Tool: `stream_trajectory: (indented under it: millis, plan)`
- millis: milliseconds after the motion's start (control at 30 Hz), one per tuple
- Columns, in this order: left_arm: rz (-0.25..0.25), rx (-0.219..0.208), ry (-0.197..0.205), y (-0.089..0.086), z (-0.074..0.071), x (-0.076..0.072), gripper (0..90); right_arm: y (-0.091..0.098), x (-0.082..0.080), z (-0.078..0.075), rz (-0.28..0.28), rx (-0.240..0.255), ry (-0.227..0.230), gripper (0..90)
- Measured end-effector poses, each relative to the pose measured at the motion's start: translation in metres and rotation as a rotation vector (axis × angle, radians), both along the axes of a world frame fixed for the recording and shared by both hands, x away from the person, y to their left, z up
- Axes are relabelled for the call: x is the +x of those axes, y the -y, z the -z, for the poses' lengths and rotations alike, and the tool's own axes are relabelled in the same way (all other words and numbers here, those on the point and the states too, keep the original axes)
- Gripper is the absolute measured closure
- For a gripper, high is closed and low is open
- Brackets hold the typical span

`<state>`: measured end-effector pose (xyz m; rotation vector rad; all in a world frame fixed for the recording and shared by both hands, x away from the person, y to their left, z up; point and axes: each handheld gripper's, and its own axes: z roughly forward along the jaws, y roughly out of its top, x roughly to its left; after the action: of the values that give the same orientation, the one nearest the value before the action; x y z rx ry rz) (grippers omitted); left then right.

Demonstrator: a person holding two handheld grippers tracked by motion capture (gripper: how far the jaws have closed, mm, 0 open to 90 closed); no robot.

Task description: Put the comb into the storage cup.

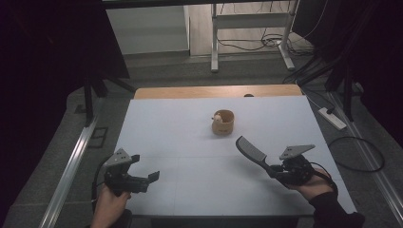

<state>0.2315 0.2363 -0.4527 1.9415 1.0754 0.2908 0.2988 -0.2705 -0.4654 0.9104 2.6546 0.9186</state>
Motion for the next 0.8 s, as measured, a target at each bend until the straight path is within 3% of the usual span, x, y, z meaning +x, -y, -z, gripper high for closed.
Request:
stream_trajectory:
  millis: [433, 800]
  plan:
    - [0.071, -0.021, -0.018, 0.024, -0.004, 0.023, 0.0, -0.004, -0.005, -0.007, -0.015, 0.023, 0.068, 72.7]
    - [0.111, -0.079, -0.008, 0.04, -0.006, 0.041, 0.0, -0.008, -0.008, -0.012, -0.027, 0.043, 0.115, 72.7]
